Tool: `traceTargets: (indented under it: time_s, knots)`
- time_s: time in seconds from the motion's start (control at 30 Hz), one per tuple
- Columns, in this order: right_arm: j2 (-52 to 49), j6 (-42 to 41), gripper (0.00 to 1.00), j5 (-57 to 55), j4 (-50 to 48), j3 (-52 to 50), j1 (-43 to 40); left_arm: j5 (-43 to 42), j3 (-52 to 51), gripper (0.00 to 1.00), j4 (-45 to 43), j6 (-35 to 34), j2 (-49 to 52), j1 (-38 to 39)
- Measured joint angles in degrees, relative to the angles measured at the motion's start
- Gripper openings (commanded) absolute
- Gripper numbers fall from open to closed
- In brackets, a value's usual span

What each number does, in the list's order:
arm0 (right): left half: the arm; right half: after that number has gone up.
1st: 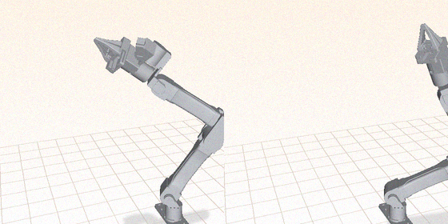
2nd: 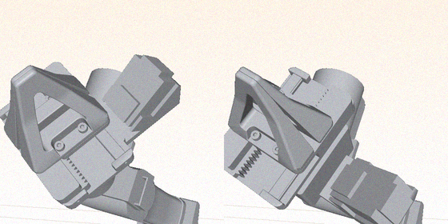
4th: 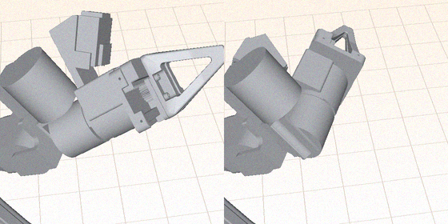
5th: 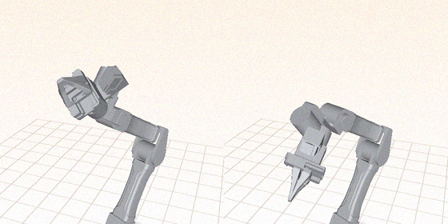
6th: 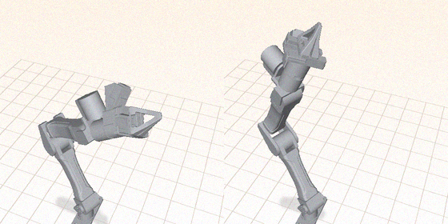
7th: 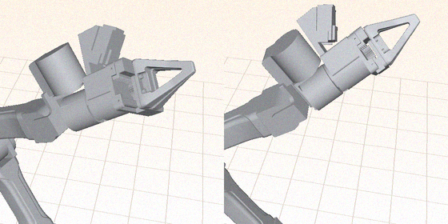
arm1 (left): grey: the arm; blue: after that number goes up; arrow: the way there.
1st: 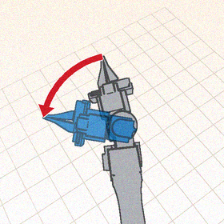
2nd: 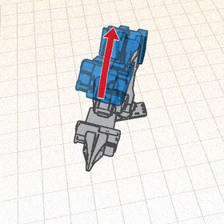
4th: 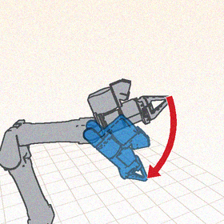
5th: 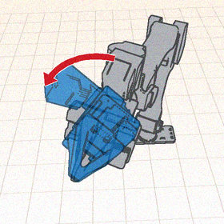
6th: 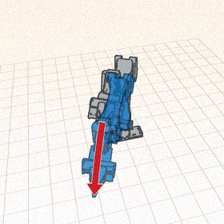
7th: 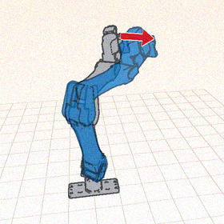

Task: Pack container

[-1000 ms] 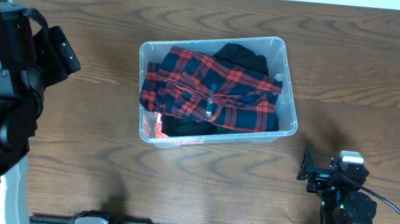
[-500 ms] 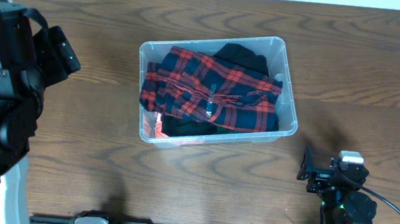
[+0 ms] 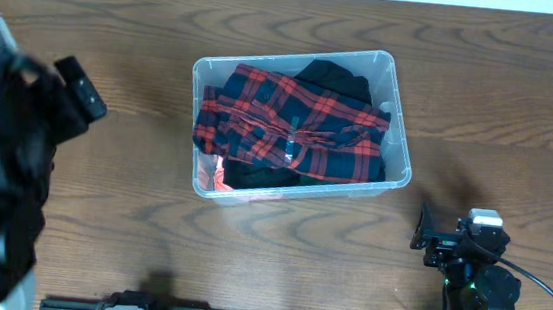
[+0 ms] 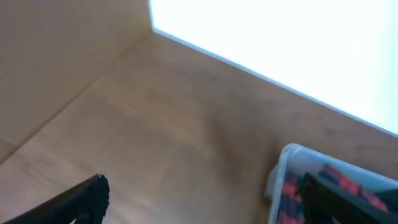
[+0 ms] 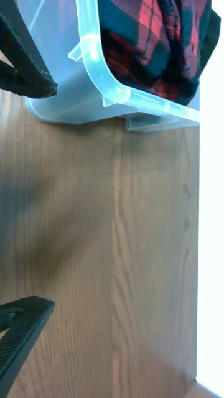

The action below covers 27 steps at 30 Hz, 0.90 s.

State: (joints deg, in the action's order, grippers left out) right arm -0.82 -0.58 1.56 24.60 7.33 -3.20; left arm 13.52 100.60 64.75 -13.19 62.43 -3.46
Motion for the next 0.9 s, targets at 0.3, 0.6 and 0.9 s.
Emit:
traceTargets:
  time_s: [0.3, 0.6, 0.9]
  knots:
    - [0.11, 0.02, 0.99, 0.07, 0.00, -0.02, 0.00, -12.63, -34.10, 0.98, -23.52, 8.00, -18.64, -2.82]
    - [0.13, 0.02, 0.99, 0.13, -0.02, -0.02, 0.00, -19.02, -62.60, 0.98, -34.53, 10.49, -38.86, -2.86]
    - [0.13, 0.02, 0.99, 0.13, 0.00, -0.02, 0.00, -20.92, -79.87, 0.98, -40.85, 10.64, -55.60, -2.05]
